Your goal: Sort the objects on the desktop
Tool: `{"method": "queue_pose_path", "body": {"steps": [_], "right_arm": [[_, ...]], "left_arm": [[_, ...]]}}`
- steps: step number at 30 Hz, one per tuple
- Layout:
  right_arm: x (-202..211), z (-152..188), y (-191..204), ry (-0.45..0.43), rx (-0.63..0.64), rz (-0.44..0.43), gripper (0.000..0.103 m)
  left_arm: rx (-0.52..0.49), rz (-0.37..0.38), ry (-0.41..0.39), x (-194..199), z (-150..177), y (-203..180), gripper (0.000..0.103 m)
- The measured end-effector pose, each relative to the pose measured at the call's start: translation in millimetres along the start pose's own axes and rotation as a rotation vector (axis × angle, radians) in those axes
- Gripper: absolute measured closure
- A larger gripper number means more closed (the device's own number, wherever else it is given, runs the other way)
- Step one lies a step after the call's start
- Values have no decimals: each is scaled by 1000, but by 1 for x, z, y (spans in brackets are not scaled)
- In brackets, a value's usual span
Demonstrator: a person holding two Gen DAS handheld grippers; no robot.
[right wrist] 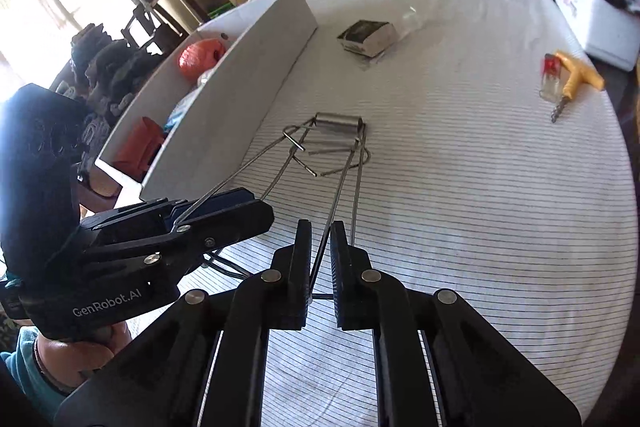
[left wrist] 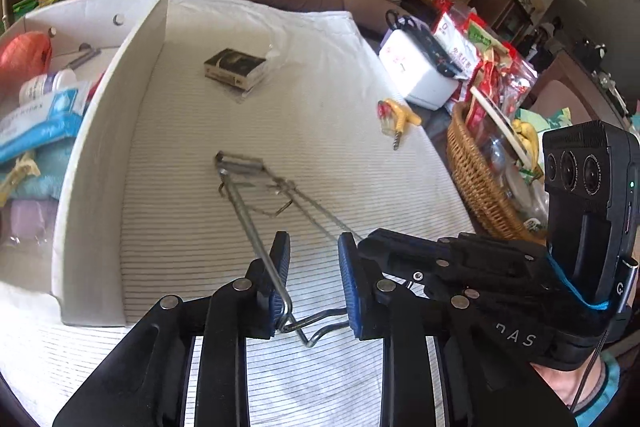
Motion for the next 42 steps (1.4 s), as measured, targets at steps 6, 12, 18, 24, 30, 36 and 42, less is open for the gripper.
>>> {"method": "queue_pose_path", "body": {"steps": [6, 12, 18, 24, 30, 36, 42], "right_arm": [[49, -38, 35, -98, 62, 12, 101], [78, -48, 57, -114, 86, 42, 101], [85, -23, 51, -98, 50, 62, 100], [81, -18, 51, -100, 63, 71, 69], [40, -18, 43, -102, 37, 76, 54], [-21, -29, 21, -128, -28, -50, 85], [-51, -28, -2, -43, -119, 4, 97]], "left_arm": [[-26, 48, -57, 50, -23, -25, 80], [-6, 36, -59, 68, -25, -14, 80], [26, 47, -67, 76, -25, -12, 80], [23, 68, -79, 85, -23, -17, 80], [24, 74, -69, 83, -16, -11, 80], [-17, 12, -85, 88, -15, -5, 80], [16, -48, -42, 69, -3, 40, 71]]}}
Point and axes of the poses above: each gripper's, at about its wrist camera, not at the fingertips, and x roughly against the way its jaws point, y to its left, z to its underside, the point moved 3 cm from there along -x, roughly the way its jaws point, and after that the axes turned 15 degrees about x, right-handed, at the moved point
